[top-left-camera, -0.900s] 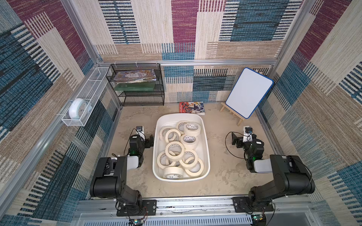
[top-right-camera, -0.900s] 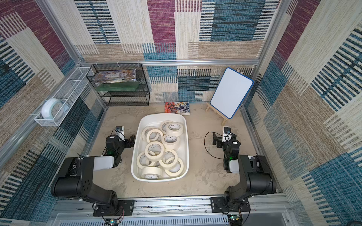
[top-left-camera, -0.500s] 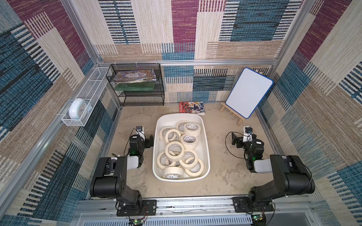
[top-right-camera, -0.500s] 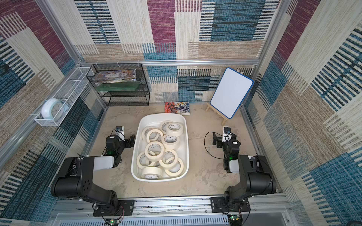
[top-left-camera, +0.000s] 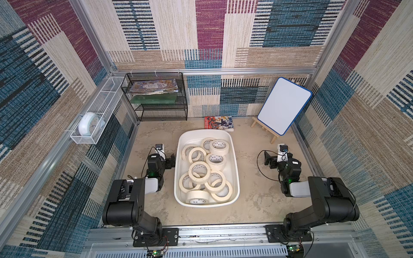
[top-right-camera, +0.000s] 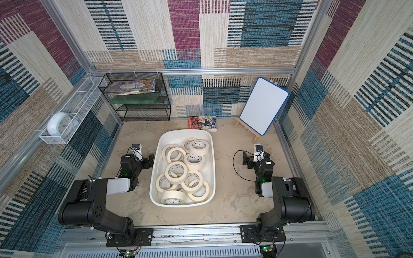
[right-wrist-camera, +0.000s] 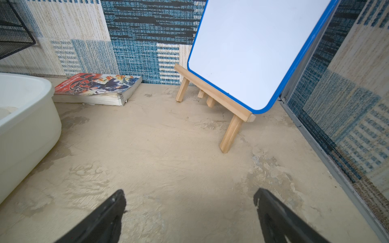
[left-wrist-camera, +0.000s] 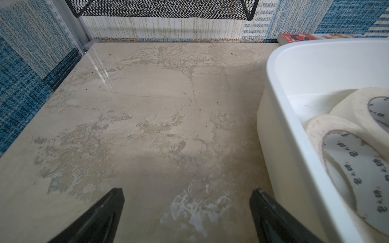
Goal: Take out the art tape in the storage box
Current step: Pick up the art tape from the storage box.
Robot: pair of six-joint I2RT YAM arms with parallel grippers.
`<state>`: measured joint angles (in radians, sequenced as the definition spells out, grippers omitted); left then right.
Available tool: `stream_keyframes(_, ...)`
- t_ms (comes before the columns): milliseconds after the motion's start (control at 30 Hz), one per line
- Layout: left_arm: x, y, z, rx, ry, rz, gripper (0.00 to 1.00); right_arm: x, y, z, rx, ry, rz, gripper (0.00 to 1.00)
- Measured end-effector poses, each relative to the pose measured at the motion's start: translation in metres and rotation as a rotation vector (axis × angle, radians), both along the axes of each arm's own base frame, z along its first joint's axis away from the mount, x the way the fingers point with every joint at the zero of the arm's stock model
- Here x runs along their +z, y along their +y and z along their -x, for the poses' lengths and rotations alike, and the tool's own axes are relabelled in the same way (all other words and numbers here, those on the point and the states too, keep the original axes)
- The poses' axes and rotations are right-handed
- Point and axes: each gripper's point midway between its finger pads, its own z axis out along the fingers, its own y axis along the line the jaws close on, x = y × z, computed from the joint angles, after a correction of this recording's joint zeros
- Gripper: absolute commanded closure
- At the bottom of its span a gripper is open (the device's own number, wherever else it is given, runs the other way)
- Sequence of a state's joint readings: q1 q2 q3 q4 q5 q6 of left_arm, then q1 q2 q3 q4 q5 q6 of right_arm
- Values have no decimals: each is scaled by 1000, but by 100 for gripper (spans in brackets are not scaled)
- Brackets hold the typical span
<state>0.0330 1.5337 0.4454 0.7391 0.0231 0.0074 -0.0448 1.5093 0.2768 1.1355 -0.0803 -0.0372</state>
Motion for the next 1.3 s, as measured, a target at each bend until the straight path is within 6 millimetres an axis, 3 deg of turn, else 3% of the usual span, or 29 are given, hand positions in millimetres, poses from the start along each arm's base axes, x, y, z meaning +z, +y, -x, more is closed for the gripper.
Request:
stream_keyframes(133,0,0,0,0,0,0,2,-1,-3,-2,-2,6,-3,1)
stream_keyframes(267,0,-1,0,-3,0,1,12,-2,-5,-1,-5,12,-9,0)
stream_keyframes(367,8,0,1,-1,8,1,12,0,-2,-2,13,14,-14,1)
stream_keyframes(400,17,0,0,2,10,0,12,5,1,-6,26,23,-13,0)
stream_keyframes(433,40,2,-4,10,-30,-2,12,18,2,-14,32,17,-10,0)
stream_keyframes(533,99,4,-4,33,-146,-3,12,76,5,-35,43,-62,-9,0)
stream_keyframes(567,111,5,-2,49,-155,0,11,88,8,-39,45,-64,-12,0)
stream_keyframes(667,141,-8,5,40,-176,-2,11,99,33,-43,94,-8,-28,1)
stream_keyframes(767,159,-44,15,-26,-168,-15,12,97,63,-44,124,89,-43,0)
stream_keyframes(867,163,-94,27,-149,-110,-64,13,98,86,-45,125,184,-34,1)
stream_keyframes(967,164,-131,44,-250,-43,-113,18,93,105,-41,130,272,-15,0)
stream_keyframes(1133,152,-150,63,-320,101,-168,25,71,133,-20,200,398,-8,0)
stream_keyframes(1300,107,-158,60,-361,280,-221,27,57,140,-9,221,475,-30,0)
